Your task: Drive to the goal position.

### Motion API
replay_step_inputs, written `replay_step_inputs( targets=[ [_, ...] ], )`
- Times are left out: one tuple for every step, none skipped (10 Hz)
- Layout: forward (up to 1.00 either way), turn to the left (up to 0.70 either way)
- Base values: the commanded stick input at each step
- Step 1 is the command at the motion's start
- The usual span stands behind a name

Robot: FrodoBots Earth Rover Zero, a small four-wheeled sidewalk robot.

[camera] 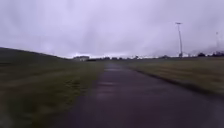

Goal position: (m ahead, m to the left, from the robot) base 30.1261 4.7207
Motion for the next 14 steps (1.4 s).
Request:
replay_step_inputs(
  targets=[
    [1.0,0.02],
    [1.0,0.01],
    [1.0,0.0],
    [1.0,0.0],
    [1.0,0.0],
    [1.0,0.0],
    [1.0,0.0],
    [1.0,0.0],
    [1.0,0.0],
    [1.0,-0.34],
    [1.0,-0.38],
    [1.0,-0.4],
    [1.0,-0.4],
    [1.0,-0.22]
  ],
)
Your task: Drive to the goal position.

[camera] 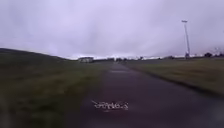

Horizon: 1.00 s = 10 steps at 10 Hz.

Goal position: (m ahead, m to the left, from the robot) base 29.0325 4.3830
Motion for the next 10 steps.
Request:
replay_step_inputs(
  targets=[
    [1.0,-0.1],
    [1.0,0.0],
    [1.0,0.0],
    [1.0,0.0],
    [1.0,0.0],
    [1.0,0.0],
    [1.0,0.0],
    [1.0,0.0],
    [1.0,0.0],
    [1.0,0.0]
  ],
)
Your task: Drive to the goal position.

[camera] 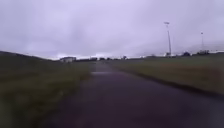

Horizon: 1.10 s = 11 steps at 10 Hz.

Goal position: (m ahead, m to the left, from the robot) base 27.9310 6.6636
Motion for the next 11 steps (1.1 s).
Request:
replay_step_inputs(
  targets=[
    [1.0,0.0],
    [1.0,0.0],
    [1.0,0.0],
    [1.0,0.0],
    [1.0,0.0],
    [1.0,0.0],
    [1.0,0.0],
    [1.0,0.0],
    [1.0,0.0],
    [1.0,0.0],
    [1.0,0.0]
  ],
)
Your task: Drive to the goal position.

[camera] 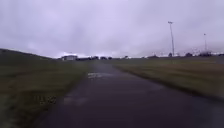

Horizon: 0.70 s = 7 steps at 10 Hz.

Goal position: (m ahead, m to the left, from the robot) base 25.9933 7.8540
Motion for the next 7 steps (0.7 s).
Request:
replay_step_inputs(
  targets=[
    [1.0,0.0],
    [1.0,0.0],
    [1.0,0.0],
    [1.0,0.0],
    [1.0,0.0],
    [1.0,0.0],
    [1.0,0.01]
  ],
)
